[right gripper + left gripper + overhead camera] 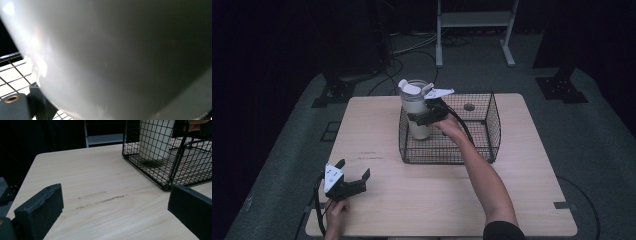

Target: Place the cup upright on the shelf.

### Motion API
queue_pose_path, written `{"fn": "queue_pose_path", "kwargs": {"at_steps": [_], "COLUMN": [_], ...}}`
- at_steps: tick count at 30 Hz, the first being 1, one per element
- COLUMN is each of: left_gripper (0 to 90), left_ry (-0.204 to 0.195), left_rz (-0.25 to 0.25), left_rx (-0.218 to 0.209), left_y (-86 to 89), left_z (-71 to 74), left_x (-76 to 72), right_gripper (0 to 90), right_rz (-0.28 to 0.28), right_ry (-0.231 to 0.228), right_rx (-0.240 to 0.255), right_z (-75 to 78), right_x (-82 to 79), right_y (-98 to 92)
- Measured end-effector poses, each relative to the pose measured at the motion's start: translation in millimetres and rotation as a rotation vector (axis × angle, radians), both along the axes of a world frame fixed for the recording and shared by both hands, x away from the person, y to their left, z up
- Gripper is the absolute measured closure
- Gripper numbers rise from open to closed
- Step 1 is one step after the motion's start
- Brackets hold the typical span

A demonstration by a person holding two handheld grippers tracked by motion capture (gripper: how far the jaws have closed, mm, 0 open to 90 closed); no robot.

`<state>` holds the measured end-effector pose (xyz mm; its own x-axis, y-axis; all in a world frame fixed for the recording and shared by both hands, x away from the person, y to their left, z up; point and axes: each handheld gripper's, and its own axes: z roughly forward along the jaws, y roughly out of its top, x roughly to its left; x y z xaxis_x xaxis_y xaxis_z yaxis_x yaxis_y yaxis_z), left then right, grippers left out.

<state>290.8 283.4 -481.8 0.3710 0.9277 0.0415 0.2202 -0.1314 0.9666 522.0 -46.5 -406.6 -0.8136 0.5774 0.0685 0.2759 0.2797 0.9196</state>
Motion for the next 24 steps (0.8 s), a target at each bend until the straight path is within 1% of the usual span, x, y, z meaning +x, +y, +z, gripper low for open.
{"fn": "queue_pose_path", "kwargs": {"at_steps": [4, 6, 9, 11, 12, 15, 16, 18, 19, 22, 24], "left_gripper": [0.0, 0.0, 0.0, 0.0, 0.0, 0.0, 0.0, 0.0, 0.0, 0.0, 0.0], "left_ry": [-0.001, -0.001, -0.001, -0.001, 0.001, 0.001, -0.001, 0.0, 0.0, 0.002, 0.0], "left_rz": [-0.004, -0.001, -0.001, -0.001, -0.004, -0.005, -0.004, -0.005, -0.005, -0.005, -0.006], "left_rx": [0.01, 0.009, 0.005, 0.006, 0.01, 0.01, 0.007, 0.007, 0.007, 0.007, 0.007], "left_y": [-0.5, -0.5, -0.2, -0.4, -0.6, -1.3, -1.7, -1.7, -1.7, -1.7, -2.0], "left_z": [0.0, 0.0, 0.0, 0.0, 0.1, -0.1, -0.2, -0.2, -0.2, -0.2, -0.3], "left_x": [-0.2, 0.1, 0.1, 0.0, -0.3, -0.6, -0.8, -0.9, -0.9, -1.2, -1.3], "right_gripper": [7.5, 7.4, 7.4, 7.4, 7.4, 7.4, 7.5, 7.7, 7.7, 7.7, 7.7], "right_rz": [-0.001, -0.005, -0.005, -0.001, 0.002, 0.009, 0.014, 0.02, 0.02, 0.045, 0.049], "right_ry": [0.004, 0.01, 0.02, 0.017, 0.012, 0.011, 0.011, -0.005, -0.005, -0.039, -0.04], "right_rx": [-0.003, -0.014, -0.017, -0.019, -0.038, -0.037, -0.039, -0.04, -0.04, -0.055, -0.061], "right_z": [-2.1, -6.6, -10.7, -10.4, -10.3, -11.0, -12.4, -14.1, -14.1, -16.2, -16.2], "right_x": [1.7, 3.5, 3.7, 3.2, 3.0, 2.4, 2.3, 1.3, 1.3, -2.6, -2.8], "right_y": [-1.2, -2.0, -2.7, -3.1, -3.0, -4.8, -8.2, -10.9, -10.9, -11.1, -11.0]}}
